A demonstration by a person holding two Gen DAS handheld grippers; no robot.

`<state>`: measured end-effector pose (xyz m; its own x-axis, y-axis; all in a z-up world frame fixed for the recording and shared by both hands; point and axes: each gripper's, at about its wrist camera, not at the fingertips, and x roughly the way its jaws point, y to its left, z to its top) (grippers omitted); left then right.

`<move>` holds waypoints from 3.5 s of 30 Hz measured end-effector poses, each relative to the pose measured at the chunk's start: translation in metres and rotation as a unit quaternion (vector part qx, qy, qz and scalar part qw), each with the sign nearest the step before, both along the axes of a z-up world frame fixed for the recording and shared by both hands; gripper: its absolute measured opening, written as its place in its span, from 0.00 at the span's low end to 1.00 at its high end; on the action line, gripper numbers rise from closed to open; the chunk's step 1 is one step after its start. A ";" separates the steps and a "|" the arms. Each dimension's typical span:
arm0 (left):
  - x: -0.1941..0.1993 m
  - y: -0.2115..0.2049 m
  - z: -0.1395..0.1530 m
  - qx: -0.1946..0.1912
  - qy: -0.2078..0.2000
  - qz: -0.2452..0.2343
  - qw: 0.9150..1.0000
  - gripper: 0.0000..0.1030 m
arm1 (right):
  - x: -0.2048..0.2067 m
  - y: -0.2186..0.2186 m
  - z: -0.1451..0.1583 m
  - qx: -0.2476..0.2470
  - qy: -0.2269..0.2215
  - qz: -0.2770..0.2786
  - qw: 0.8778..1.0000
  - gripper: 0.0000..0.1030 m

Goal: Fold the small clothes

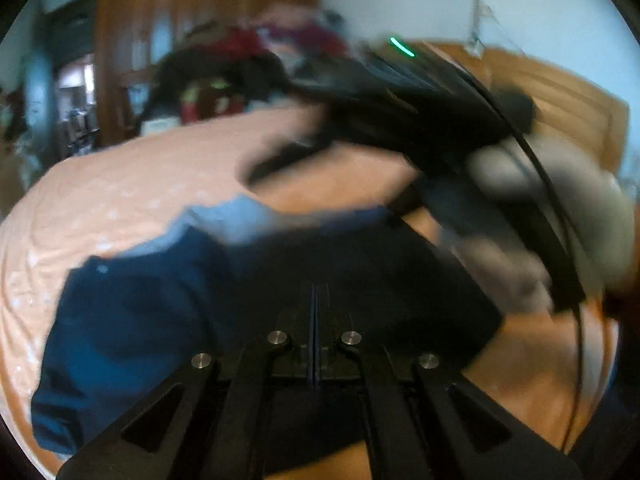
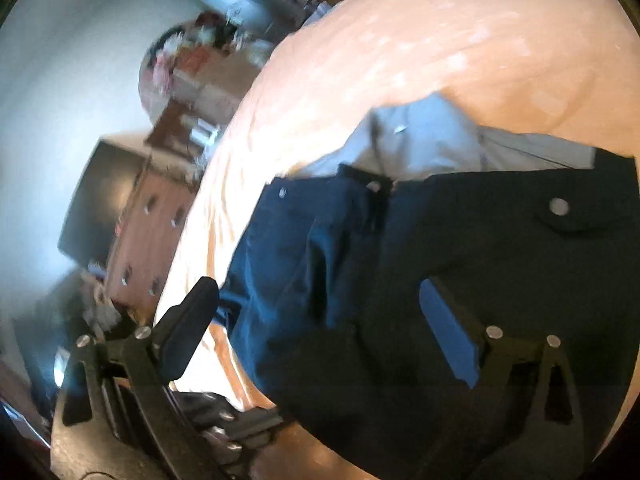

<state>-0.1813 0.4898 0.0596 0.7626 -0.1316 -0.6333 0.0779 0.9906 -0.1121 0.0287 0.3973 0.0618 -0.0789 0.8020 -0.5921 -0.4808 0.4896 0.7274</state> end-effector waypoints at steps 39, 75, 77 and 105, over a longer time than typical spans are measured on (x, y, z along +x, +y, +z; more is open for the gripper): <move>-0.137 0.273 -0.094 -0.438 0.040 0.328 0.836 0.53 | -0.112 -0.061 -0.054 -0.013 0.057 -0.002 0.998 0.97; -0.044 0.190 -0.061 -0.072 -0.030 0.253 0.964 0.23 | -0.107 0.356 -0.056 -0.357 -0.115 0.241 0.895 0.95; -0.041 0.184 -0.060 -0.054 -0.028 0.247 0.967 0.25 | -0.106 0.360 -0.065 -0.381 -0.127 0.234 0.885 0.95; 0.016 -0.039 0.014 -0.019 -0.053 -0.059 0.997 0.15 | -0.001 -0.061 -0.042 -0.048 -0.020 -0.012 0.999 0.08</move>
<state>-0.1657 0.4510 0.0739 0.8031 -0.2467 -0.5424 0.2073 0.9691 -0.1339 0.0274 0.3362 0.0200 -0.0361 0.7423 -0.6691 -0.4961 0.5680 0.6568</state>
